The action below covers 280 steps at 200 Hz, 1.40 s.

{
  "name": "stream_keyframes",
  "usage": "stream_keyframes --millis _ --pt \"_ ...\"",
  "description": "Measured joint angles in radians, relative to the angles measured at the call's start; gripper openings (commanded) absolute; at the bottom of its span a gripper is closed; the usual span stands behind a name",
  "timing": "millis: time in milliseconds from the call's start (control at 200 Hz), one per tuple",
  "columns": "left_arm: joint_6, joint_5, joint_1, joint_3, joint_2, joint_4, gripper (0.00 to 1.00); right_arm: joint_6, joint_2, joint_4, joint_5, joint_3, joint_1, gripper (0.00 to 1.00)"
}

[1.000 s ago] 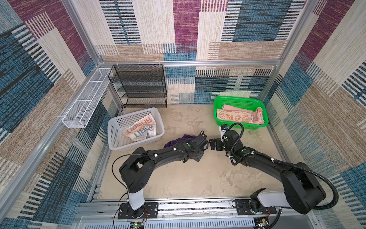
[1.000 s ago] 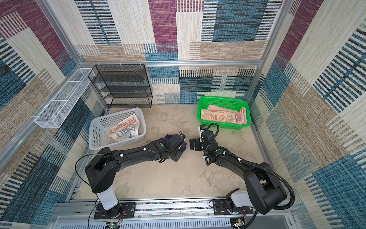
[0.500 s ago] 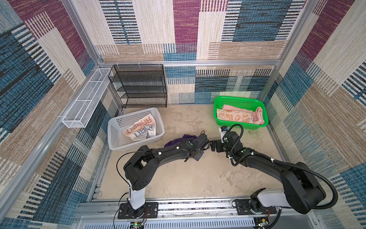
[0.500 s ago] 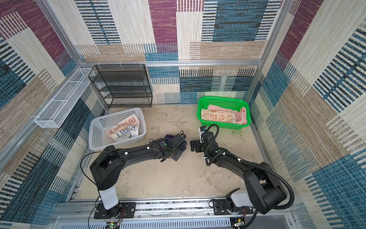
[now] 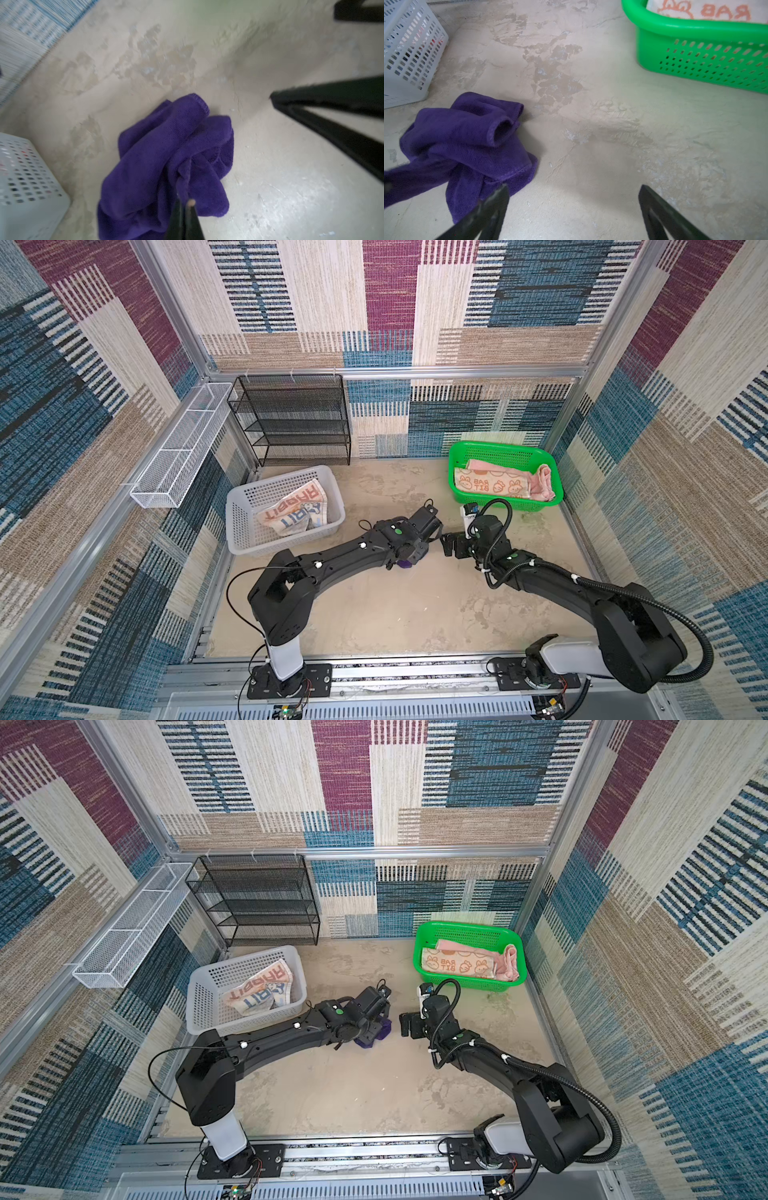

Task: Fold and stack the towels
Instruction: 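Lower the left gripper onto the crumpled purple towel and pinch a corner, then lift the towel corner with the left gripper while the right gripper grasps another corner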

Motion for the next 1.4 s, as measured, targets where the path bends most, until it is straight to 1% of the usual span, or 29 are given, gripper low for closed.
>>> stream_keyframes --millis 225,336,431,581,736,886,1037,1172,1297,1402 --pt "0.121 -0.023 0.031 0.182 -0.086 -0.058 0.00 -0.082 -0.068 0.066 -0.002 0.011 -0.001 1.00" --pt "0.148 -0.015 0.056 0.234 -0.124 -0.074 0.00 -0.143 -0.098 0.089 -0.023 0.019 -0.001 0.99" --pt "0.161 0.019 0.085 0.230 -0.161 -0.078 0.00 -0.199 -0.129 0.105 -0.075 0.018 -0.001 0.99" --pt "0.170 0.087 0.121 0.157 -0.225 -0.077 0.00 -0.276 -0.165 0.134 -0.178 0.009 -0.001 0.98" --pt "0.170 0.145 0.145 0.092 -0.264 -0.077 0.00 -0.322 -0.150 0.161 -0.306 0.019 0.000 0.92" --pt "0.169 0.169 0.157 0.080 -0.270 -0.073 0.00 -0.317 -0.074 0.208 -0.410 0.037 0.016 0.88" --pt "0.165 0.188 0.165 0.086 -0.266 -0.073 0.00 -0.275 -0.016 0.271 -0.466 -0.003 0.035 0.86" --pt "0.162 0.188 0.175 0.101 -0.252 -0.074 0.00 -0.229 -0.011 0.336 -0.484 -0.077 0.053 0.85" --pt "0.161 0.190 0.184 0.106 -0.249 -0.074 0.00 -0.180 0.018 0.398 -0.481 -0.129 0.068 0.75" --pt "0.158 0.192 0.190 0.110 -0.249 -0.074 0.00 -0.130 0.060 0.449 -0.443 -0.165 0.072 0.74"
